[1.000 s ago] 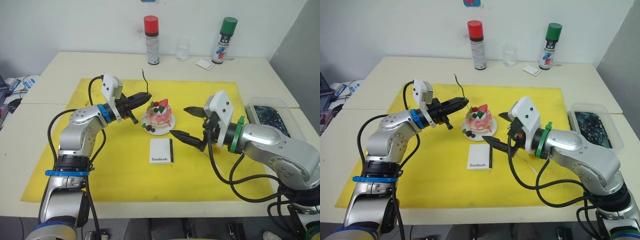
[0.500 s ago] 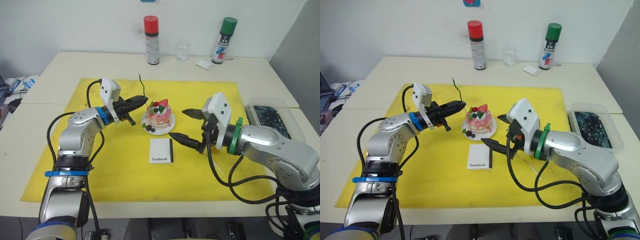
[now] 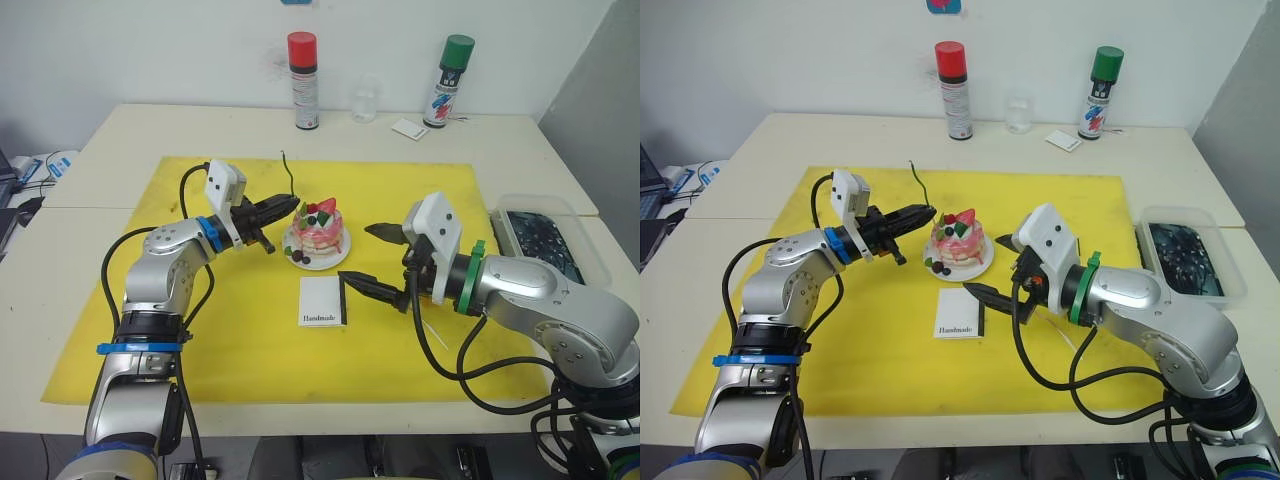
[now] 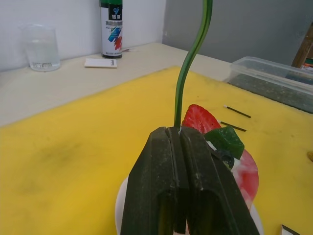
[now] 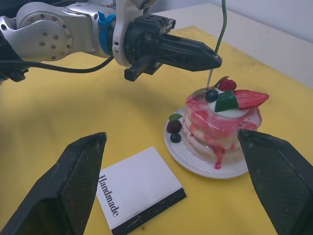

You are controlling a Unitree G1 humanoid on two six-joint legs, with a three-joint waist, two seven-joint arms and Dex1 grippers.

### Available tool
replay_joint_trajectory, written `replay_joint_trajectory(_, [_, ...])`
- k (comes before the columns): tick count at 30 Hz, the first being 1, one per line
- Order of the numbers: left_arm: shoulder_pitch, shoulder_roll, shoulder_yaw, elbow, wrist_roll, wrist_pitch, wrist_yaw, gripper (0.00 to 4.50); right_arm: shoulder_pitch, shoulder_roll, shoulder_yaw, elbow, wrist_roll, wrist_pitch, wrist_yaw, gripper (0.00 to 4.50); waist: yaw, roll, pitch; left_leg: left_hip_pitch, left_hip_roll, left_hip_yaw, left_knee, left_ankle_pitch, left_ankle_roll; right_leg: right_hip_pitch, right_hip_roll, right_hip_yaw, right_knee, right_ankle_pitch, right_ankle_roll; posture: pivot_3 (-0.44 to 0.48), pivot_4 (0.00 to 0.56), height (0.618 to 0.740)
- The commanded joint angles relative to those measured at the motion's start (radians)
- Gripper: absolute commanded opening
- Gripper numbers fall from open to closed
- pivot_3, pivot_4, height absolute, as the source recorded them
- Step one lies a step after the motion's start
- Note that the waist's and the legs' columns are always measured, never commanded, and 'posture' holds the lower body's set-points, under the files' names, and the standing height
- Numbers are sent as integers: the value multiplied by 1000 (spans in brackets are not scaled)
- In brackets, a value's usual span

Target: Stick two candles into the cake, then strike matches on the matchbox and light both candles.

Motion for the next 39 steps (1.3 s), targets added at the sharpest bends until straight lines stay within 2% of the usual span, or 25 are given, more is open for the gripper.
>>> replay_joint_trajectory(1, [5,8,-5,-14,20,-27,-14,0,5,3,-31,-38,-7,-7,7,4467,0,0,0,0,0,0,0,0,0,0,0,0,0,0,0,0,150,740])
replay_joint_trajectory(16, [68,-61,-35,77,112,-215,2,0,33,9,-31,-43,-23,-13,7,4467,1,0,0,0,0,0,1,0,0,0,0,0,1,0,0,0,150,740])
replay_joint_trajectory(27, [66,-71,-5,103,90,-218,4,0,65,17,-35,-49,-50,-19,9,4467,1,0,0,2,-1,0,1,0,0,1,0,0,3,1,2,0,150,740])
replay_joint_trajectory(31, [64,-52,8,79,84,-211,-5,1220,69,27,-41,-48,-51,-16,4,4500,1,0,0,2,0,0,1,0,0,1,0,0,4,1,2,0,150,740])
replay_joint_trajectory(39, [88,51,61,-28,60,-172,-7,3798,77,79,-63,-51,-57,-28,-32,4500,-1,0,0,2,0,0,1,0,0,1,0,0,4,1,2,0,150,740])
